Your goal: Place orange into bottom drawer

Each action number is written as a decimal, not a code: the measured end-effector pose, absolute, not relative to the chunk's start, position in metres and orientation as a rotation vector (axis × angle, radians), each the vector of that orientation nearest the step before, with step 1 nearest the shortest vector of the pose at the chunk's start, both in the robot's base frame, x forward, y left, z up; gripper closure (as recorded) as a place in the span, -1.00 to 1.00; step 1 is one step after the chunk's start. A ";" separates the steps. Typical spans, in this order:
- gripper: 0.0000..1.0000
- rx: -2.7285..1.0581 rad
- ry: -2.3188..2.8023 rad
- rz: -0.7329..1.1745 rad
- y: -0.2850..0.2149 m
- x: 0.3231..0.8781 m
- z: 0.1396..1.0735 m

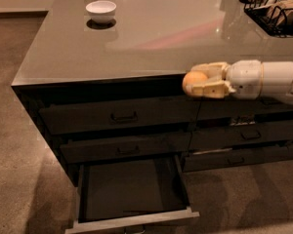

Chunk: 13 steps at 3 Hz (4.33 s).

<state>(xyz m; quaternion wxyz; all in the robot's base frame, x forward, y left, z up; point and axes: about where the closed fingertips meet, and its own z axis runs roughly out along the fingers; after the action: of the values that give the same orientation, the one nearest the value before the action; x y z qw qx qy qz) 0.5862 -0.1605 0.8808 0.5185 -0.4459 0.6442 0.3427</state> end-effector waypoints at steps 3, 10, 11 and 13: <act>1.00 -1.077 1.650 0.901 -0.171 0.580 0.696; 1.00 -1.255 1.576 0.927 -0.160 0.603 0.409; 1.00 -1.262 1.580 0.869 -0.155 0.618 0.344; 1.00 -1.429 1.562 0.824 -0.142 0.613 0.271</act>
Offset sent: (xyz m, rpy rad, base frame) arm 0.0202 -0.0240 -0.1820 -0.0610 0.1271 -0.0427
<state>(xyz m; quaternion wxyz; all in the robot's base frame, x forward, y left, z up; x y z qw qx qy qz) 0.6133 -0.1418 0.2709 0.4213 -0.5703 0.6237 0.3290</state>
